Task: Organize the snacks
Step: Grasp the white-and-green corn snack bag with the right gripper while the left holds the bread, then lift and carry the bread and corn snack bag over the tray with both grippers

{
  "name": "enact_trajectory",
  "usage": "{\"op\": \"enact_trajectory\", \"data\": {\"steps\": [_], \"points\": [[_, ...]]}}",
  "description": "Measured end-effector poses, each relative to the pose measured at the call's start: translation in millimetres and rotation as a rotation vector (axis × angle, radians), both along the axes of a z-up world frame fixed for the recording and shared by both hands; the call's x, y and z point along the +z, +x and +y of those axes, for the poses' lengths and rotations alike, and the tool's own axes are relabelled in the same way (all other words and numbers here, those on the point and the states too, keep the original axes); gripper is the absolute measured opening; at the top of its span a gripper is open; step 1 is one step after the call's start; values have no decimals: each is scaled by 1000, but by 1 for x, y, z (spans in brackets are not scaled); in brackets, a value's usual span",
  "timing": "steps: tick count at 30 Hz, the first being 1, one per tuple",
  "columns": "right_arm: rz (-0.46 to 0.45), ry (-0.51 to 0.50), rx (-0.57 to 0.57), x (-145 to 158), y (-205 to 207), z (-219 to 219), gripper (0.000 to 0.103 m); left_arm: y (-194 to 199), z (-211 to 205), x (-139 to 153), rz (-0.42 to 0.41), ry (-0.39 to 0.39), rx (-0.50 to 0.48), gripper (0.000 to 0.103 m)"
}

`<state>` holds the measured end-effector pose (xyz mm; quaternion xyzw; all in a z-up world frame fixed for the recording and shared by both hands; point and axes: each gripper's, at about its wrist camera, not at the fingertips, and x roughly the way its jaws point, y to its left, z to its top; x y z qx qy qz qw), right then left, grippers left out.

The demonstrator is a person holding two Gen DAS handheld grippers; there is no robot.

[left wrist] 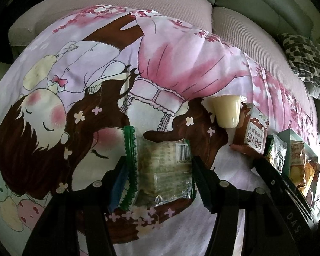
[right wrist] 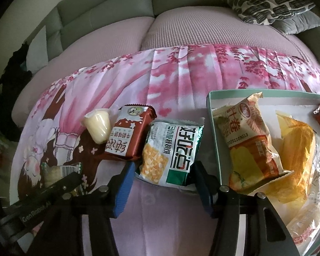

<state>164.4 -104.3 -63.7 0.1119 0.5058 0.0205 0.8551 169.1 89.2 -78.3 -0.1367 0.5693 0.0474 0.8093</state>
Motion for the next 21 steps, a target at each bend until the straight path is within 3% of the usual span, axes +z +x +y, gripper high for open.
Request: {"op": "enact_trajectory", "data": {"steps": [7, 11, 14, 21], "points": [[10, -4, 13, 1, -10, 0, 56, 2, -8, -1, 4, 25, -22, 61], [20, -4, 22, 1, -16, 0, 56, 2, -10, 0, -2, 8, -46, 51], [27, -2, 27, 2, -21, 0, 56, 2, -14, 1, -6, 15, -66, 49], [49, 10, 38, 3, -38, 0, 56, 1, -10, 6, -30, -42, -65, 43]]}}
